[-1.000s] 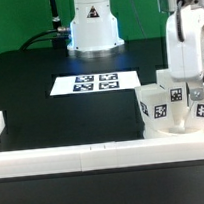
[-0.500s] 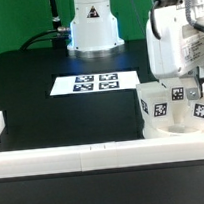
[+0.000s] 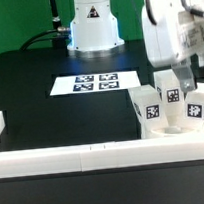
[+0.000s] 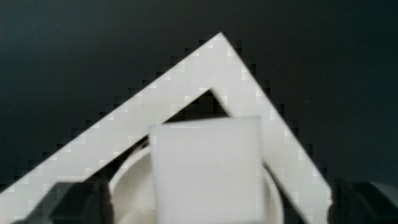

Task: Assemble stool

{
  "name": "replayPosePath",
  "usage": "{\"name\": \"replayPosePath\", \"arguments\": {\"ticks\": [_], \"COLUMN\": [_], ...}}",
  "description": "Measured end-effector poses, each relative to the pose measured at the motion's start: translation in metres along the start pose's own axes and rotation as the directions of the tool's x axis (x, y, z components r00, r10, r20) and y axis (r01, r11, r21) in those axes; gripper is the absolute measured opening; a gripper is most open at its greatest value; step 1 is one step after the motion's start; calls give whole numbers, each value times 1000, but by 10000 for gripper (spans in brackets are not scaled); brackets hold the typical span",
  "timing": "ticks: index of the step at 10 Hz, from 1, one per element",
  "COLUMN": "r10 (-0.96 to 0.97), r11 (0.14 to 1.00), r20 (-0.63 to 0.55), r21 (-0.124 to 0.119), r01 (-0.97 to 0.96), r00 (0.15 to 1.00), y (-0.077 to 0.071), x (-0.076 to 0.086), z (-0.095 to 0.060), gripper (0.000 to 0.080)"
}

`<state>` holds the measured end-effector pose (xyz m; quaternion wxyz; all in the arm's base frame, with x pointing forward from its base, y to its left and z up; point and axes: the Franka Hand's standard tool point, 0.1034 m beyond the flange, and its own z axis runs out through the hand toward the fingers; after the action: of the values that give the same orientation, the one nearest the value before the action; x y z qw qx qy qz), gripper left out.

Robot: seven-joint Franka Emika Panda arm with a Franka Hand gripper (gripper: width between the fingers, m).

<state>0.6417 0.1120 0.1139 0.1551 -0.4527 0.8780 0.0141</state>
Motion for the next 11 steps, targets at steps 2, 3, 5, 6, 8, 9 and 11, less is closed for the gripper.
{"name": "replayPosePath", "arguments": {"ticks": [2, 3, 5, 6, 8, 9, 11], "r10": [1, 1, 1, 1, 1, 1, 1], "r11": [1000, 1000, 1000, 1000, 1000, 1000, 1000], "r20": [37, 32, 30, 29, 29, 29, 29], "r21": [2, 4, 3, 2, 2, 2, 2], "r01": [-1, -1, -1, -1, -1, -1, -1], "r00": [999, 999, 1000, 1000, 1000, 1000, 1000], "y": [-4, -4, -3, -3, -3, -3, -3], "x": [-13, -12, -11, -11, -11, -11, -11], "z": [-22, -19, -18, -18, -18, -18, -18], "gripper": [644, 648, 649, 649, 649, 649, 649]}}
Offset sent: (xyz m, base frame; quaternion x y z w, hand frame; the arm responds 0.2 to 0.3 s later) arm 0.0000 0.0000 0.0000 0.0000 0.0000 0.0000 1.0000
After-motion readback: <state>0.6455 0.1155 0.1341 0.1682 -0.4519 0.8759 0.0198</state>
